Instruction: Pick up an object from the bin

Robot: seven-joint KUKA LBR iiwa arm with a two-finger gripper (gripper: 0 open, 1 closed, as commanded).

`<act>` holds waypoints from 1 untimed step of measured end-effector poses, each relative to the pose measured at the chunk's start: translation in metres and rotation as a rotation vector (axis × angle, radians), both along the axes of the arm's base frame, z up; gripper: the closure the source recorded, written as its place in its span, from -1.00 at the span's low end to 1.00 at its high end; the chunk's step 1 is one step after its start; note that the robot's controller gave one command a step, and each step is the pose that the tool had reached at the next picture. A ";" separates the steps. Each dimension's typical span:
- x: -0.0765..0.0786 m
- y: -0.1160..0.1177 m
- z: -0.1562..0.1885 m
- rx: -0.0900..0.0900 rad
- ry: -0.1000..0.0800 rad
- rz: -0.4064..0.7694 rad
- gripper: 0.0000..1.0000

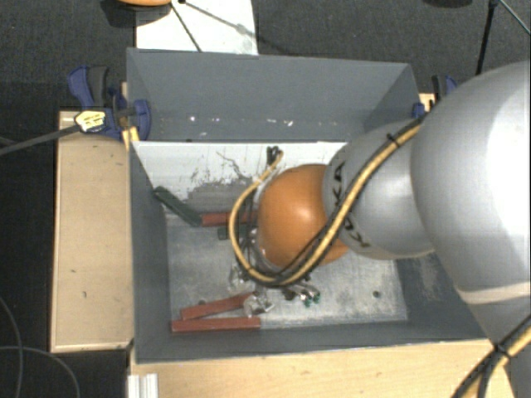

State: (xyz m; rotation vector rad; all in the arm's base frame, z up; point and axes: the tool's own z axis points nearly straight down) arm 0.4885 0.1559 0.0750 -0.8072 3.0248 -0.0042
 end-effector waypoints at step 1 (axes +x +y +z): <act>0.000 0.000 0.000 0.000 0.000 -0.001 1.00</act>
Offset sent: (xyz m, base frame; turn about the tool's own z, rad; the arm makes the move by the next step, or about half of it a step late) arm 0.0000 0.0000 0.0000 0.0000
